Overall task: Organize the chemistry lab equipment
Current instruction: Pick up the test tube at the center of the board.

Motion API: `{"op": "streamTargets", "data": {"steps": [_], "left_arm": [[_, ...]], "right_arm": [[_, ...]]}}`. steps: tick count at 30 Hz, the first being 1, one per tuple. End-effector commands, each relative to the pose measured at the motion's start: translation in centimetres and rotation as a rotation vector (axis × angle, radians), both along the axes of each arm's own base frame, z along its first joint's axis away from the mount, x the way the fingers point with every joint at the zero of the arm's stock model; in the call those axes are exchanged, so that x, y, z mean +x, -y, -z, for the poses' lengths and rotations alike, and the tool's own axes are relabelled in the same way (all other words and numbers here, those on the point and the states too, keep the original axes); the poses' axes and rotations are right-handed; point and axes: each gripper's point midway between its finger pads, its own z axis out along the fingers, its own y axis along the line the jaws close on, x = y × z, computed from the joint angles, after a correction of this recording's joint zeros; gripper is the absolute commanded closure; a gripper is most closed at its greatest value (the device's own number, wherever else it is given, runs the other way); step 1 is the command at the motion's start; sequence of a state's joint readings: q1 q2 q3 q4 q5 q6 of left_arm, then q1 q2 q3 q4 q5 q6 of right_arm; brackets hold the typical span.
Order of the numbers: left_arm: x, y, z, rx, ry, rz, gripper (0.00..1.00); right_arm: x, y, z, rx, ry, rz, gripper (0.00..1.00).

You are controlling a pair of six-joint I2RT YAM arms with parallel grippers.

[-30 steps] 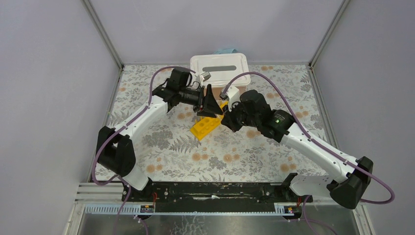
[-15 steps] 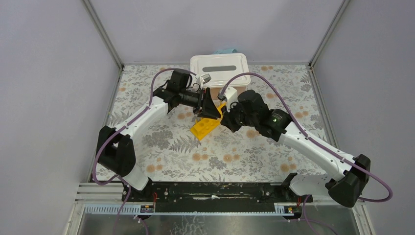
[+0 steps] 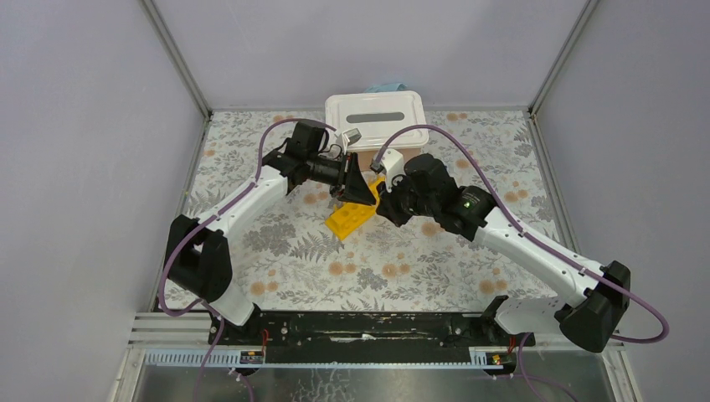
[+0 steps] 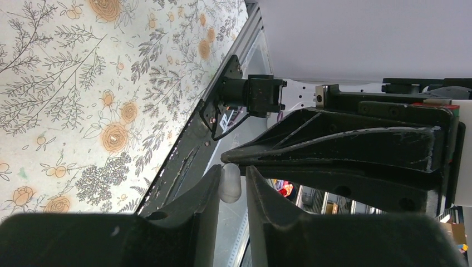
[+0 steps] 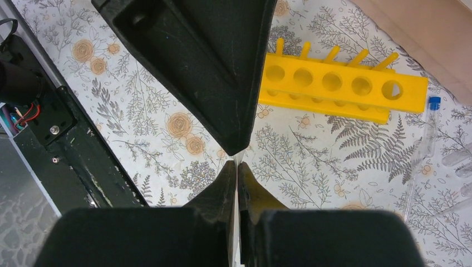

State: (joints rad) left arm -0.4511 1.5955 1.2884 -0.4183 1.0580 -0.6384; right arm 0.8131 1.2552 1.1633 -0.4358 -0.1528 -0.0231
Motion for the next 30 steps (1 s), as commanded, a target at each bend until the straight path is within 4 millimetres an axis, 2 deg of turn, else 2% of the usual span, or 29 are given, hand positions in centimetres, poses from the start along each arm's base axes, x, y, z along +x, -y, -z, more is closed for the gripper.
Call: {"op": "streamTargets", "data": {"steps": [1, 22, 24, 30], "left_arm": [[-0.1, 0.3, -0.4, -0.028, 0.037, 0.025, 0.72], [0.9, 0.4, -0.3, -0.021, 0.054, 0.006, 0.83], [1.2, 0.2, -0.3, -0.019, 0.056, -0.003, 0.83], [1.9, -0.4, -0.1, 0.009, 0.078, -0.032, 0.83]], "right_arm": [[0.0, -1.2, -1.7, 0.041, 0.04, -0.047, 0.95], [0.0, -1.4, -1.0, 0.023, 0.038, -0.064, 0.93], [0.1, -1.3, -1.0, 0.021, 0.042, -0.06, 0.88], [0.1, -1.2, -1.1, 0.022, 0.05, -0.054, 0.63]]}}
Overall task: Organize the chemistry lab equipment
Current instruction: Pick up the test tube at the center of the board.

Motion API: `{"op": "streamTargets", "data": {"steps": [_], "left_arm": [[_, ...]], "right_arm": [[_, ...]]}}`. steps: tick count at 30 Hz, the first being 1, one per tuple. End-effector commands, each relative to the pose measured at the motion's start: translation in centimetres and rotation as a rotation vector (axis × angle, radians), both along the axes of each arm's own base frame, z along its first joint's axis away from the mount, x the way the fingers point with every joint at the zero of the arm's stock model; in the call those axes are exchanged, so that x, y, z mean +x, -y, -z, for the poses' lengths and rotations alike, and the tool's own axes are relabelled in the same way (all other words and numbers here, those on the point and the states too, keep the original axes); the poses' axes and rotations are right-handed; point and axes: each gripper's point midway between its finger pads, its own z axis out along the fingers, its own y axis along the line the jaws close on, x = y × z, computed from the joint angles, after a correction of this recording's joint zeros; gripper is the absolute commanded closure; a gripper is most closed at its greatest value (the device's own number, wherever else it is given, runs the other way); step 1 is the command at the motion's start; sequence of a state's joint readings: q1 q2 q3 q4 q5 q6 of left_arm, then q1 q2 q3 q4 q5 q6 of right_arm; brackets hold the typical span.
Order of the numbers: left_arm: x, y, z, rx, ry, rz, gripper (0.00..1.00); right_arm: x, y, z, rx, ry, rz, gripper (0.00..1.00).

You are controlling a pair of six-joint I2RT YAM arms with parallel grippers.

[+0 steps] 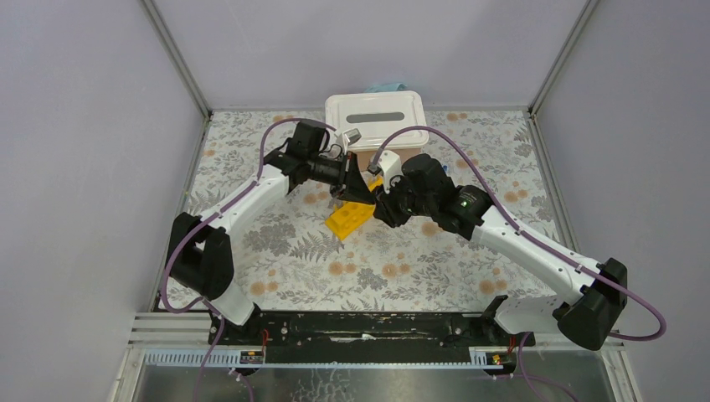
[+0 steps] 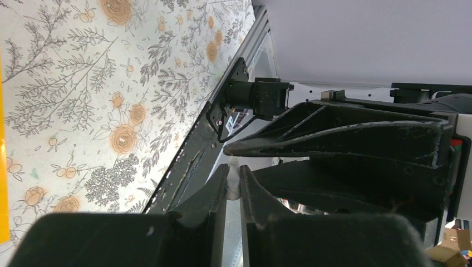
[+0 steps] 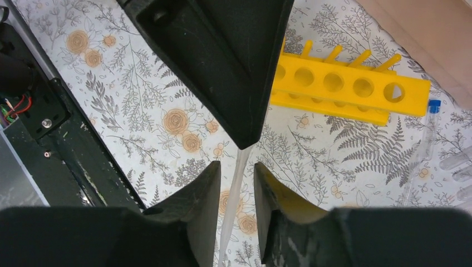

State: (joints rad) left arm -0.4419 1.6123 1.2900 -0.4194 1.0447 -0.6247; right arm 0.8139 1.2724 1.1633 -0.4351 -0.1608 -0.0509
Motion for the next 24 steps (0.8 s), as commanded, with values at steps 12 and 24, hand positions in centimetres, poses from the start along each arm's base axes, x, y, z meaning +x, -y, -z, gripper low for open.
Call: {"op": "streamTargets", "data": {"steps": [12, 24], "left_arm": [[5.0, -3.2, -1.1, 0.217, 0.247, -0.189, 0.83], [7.4, -8.9, -1.9, 0.587, 0.589, -0.458, 0.83]], "right_arm": [[0.8, 0.5, -2.6, 0.04, 0.095, 0.051, 0.4], [3.4, 4.7, -3.5, 0.059, 0.223, 0.348, 0.39]]}}
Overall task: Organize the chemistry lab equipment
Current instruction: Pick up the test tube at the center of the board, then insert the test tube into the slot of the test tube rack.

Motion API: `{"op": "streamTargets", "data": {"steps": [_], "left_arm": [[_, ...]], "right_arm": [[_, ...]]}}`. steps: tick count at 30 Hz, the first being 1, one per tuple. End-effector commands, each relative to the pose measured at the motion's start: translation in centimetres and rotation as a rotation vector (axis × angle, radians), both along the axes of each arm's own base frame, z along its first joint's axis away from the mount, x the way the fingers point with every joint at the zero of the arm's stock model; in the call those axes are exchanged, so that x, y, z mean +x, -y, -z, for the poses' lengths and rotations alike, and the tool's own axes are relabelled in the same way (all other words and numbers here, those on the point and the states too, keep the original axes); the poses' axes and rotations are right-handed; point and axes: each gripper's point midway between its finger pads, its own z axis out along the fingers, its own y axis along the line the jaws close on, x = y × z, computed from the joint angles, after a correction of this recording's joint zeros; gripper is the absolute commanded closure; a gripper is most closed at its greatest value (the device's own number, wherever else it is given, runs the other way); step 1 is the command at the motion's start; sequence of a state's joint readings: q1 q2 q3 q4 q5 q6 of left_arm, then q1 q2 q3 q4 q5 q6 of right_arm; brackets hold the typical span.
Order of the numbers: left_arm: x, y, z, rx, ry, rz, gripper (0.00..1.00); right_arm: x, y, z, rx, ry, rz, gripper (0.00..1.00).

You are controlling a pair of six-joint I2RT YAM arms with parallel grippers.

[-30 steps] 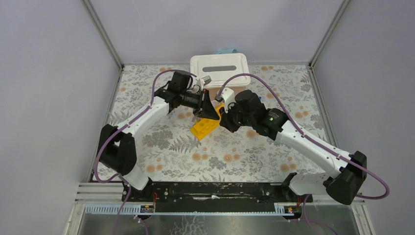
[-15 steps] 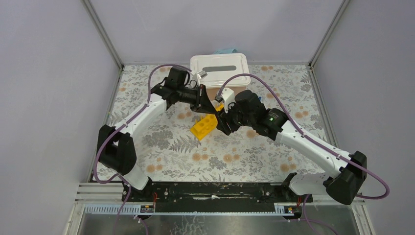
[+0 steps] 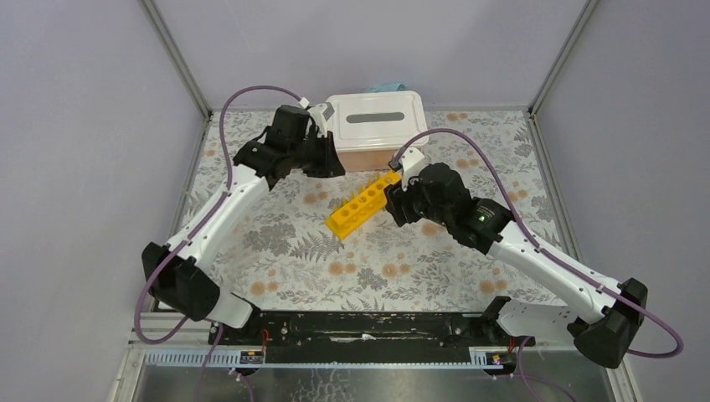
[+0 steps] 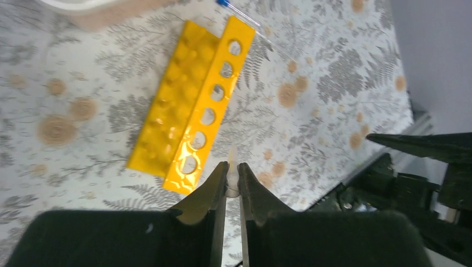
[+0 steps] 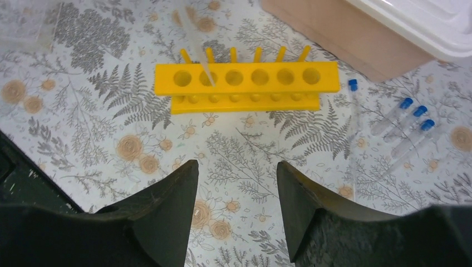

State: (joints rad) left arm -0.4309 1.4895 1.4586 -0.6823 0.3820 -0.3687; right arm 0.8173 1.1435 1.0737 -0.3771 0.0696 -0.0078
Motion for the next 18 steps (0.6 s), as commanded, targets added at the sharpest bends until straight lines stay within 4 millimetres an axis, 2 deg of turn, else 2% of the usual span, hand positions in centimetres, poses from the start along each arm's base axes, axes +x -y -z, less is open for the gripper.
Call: {"op": "streamTargets", "data": {"steps": [1, 7, 10, 18], "left_arm": [[0.7, -2.2, -0.8, 0.164, 0.179, -0.09, 0.83], [0.2, -1.5, -1.4, 0.218, 0.275, -0.083, 0.84], [-0.3, -0.9, -1.0, 0.233, 0.282, -0.055, 0.85], [-0.4, -0.5, 0.1, 0.269, 0.307, -0.063, 0.86]], "right_arm": [[1.9, 1.4, -2.1, 0.052, 0.103, 0.15, 0.39], [2.1, 2.3, -1.4, 0.045, 0.117, 0.2, 0.39], [2.0, 2.5, -0.9, 0.042, 0.113, 0.208, 0.39], [2.1, 2.7, -0.7, 0.036, 0.117, 0.213, 0.39]]}}
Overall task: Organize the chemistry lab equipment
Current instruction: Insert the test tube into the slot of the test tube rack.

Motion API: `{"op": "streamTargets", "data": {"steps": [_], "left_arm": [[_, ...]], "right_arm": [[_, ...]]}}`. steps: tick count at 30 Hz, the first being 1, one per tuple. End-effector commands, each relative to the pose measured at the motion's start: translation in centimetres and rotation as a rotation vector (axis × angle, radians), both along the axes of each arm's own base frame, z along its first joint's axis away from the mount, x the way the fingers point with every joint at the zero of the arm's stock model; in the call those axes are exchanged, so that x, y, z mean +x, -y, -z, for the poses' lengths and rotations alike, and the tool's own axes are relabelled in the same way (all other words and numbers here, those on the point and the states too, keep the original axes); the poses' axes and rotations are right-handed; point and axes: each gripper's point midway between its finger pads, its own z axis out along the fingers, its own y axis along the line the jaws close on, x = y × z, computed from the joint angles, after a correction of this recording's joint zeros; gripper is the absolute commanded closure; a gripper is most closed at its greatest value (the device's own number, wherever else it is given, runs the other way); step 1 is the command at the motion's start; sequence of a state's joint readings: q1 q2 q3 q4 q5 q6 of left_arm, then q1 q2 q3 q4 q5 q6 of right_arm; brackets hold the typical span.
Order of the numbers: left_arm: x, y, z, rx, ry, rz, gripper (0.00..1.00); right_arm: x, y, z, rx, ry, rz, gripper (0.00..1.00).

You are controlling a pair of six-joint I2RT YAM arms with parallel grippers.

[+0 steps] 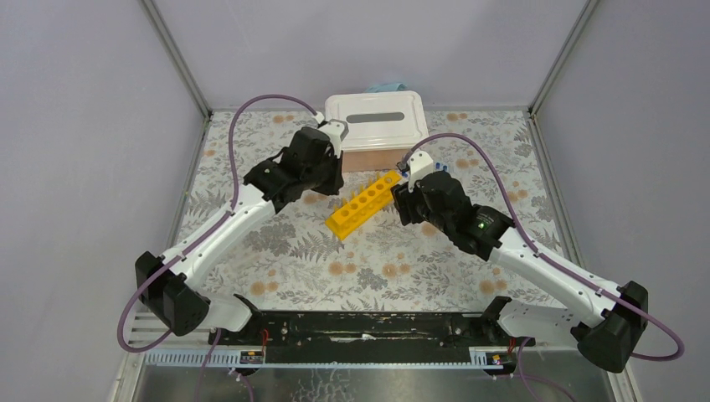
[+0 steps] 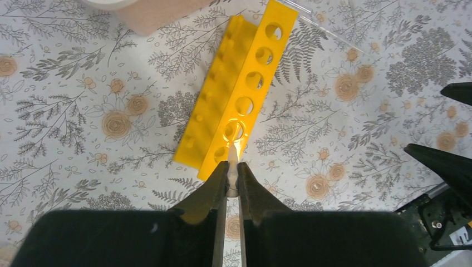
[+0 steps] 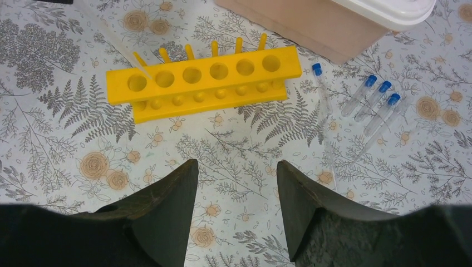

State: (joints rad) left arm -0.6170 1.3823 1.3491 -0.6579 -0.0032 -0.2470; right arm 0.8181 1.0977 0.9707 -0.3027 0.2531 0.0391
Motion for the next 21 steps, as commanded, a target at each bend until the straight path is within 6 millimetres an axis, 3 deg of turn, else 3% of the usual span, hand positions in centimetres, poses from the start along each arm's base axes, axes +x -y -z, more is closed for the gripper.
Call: {"op": "streamTargets", "data": {"steps": [1, 21], "left_arm": [[1.4, 0.3, -1.1, 0.0, 0.101, -0.017, 0.86], [1.5, 2.5, 0.9, 0.013, 0.116, 0.014, 0.87]], "right_arm": [[0.6, 0.0, -2.1, 0.049, 0.066, 0.031, 0.39], [0.5, 0.9, -1.3, 0.017, 0.078, 0.044, 0.37]]}}
